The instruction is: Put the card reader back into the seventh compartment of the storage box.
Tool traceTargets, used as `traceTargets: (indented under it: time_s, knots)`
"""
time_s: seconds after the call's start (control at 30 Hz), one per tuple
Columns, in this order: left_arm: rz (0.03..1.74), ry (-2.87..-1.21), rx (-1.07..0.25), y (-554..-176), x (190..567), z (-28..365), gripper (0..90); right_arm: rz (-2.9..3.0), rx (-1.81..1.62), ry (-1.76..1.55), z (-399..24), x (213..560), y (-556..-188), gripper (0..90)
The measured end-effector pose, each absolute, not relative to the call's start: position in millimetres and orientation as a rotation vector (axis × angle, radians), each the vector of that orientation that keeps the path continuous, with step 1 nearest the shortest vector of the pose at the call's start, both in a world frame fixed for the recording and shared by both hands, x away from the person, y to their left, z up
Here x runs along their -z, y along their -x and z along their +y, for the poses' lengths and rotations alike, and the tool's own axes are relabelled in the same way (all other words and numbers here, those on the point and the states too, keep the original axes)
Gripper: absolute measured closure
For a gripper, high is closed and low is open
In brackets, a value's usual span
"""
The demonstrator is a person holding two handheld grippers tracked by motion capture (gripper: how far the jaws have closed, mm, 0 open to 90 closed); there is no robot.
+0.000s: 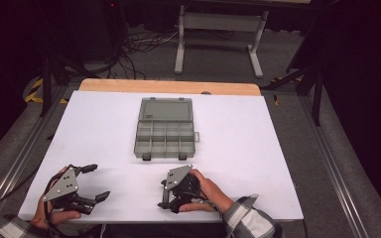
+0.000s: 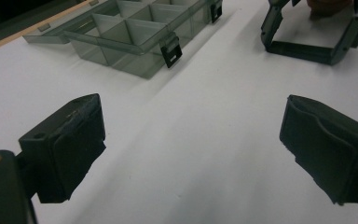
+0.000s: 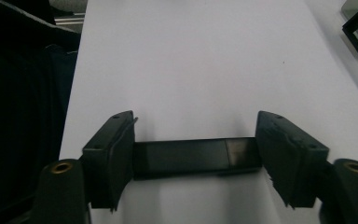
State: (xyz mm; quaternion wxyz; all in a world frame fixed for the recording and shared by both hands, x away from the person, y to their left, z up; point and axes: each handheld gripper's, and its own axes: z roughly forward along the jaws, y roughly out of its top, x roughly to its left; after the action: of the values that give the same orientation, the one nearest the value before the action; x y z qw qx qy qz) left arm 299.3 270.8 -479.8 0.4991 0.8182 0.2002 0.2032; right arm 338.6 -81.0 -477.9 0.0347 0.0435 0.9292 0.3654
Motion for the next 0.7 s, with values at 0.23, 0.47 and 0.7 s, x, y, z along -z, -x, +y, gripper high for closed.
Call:
traceTargets:
  time_s: [0.23,0.47,0.7]
  knots:
    - [0.508,-1.957,-0.480,-303.2,479.3,275.0,8.1,2.834,-1.119,-0.137,-82.8,477.5,-335.2,31.4]
    - [0.515,-1.946,-0.480,-307.7,479.2,278.8,8.2,2.801,-1.089,-0.107,-84.0,475.0,-330.9,31.5]
    - [0.497,-1.957,-0.490,-301.5,479.3,276.5,8.6,2.750,-1.102,-0.139,-92.8,468.8,-328.3,31.5]
